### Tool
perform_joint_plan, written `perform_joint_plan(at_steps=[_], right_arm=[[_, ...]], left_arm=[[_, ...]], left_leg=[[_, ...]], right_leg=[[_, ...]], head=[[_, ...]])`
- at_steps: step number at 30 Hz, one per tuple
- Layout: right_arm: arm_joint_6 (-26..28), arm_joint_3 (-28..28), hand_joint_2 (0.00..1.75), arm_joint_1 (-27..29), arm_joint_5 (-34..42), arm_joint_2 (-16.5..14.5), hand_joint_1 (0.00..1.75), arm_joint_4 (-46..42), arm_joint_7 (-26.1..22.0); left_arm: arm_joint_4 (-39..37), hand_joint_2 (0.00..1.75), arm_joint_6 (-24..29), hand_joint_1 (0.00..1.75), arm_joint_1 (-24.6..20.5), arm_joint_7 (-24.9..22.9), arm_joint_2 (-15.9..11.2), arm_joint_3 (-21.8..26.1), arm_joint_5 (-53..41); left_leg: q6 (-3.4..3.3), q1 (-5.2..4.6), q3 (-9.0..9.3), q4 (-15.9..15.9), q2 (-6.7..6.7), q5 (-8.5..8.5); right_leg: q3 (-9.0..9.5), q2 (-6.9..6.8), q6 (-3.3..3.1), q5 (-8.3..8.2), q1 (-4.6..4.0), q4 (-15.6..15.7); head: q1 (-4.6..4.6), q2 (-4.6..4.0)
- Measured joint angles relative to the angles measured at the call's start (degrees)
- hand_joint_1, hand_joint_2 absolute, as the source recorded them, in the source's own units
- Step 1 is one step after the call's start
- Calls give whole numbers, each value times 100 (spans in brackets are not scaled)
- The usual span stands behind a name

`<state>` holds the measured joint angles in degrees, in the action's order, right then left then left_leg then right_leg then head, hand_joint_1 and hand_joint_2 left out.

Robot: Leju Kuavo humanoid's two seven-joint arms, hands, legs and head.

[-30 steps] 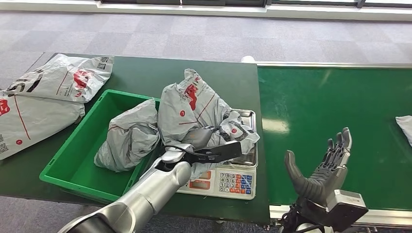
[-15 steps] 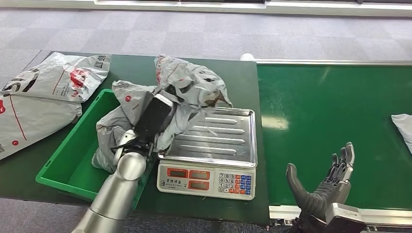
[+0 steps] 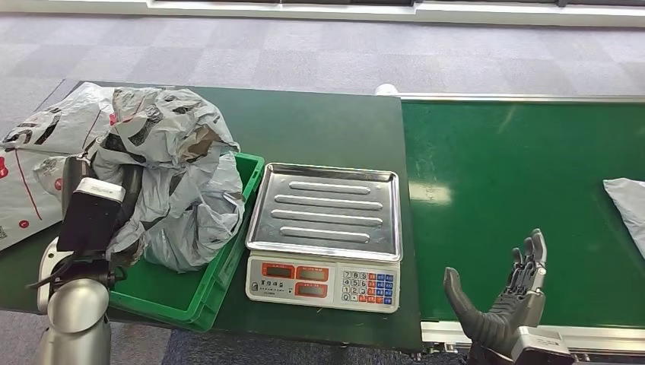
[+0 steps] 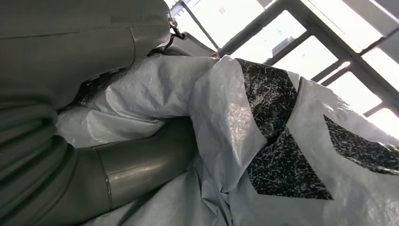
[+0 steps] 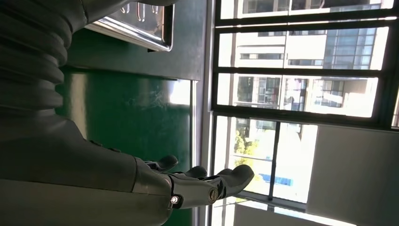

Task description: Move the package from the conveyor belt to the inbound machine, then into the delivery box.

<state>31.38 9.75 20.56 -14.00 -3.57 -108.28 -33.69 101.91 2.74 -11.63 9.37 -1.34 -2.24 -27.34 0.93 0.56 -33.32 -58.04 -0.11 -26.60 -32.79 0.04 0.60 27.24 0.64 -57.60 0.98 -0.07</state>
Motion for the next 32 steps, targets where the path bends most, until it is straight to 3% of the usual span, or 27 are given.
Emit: perform_joint_plan(at_steps=[3,4,7,8,14,32], right_arm=[[-13,-6,175,-13,-5,-13,0,1,11],[-16,-7,175,-19,-5,-16,0,1,14],[-33,-9,175,-28,12,-21,0,4,28],[-36,-9,175,-29,30,-20,0,8,31],[-8,-9,175,-46,164,39,0,56,9],[197,-9,175,-42,293,285,0,192,18]], left_arm=[[-11,175,-18,156,127,68,-37,212,-20],[-13,175,-24,132,154,68,-46,252,-22],[-36,175,-154,20,233,2,-95,339,30],[-62,175,-238,0,262,-18,-121,354,74],[-335,175,-694,0,429,-10,-244,355,190],[-623,175,-364,0,540,70,-373,342,179]], left_leg=[[0,0,0,-1,-3,0],[0,0,0,-1,-3,0],[0,-1,-1,-1,-3,-1],[0,-1,-1,-1,-3,-1],[1,-1,-1,0,-1,-1],[1,-1,-1,-1,-2,-1]], right_leg=[[1,-2,0,-1,0,0],[1,-3,0,-1,0,0],[0,-2,0,0,0,0],[0,-2,0,0,0,0],[-3,0,0,1,-2,1],[-3,-1,0,1,-1,1]], head=[[0,0],[0,0],[0,0],[0,0],[0,0],[0,0]])
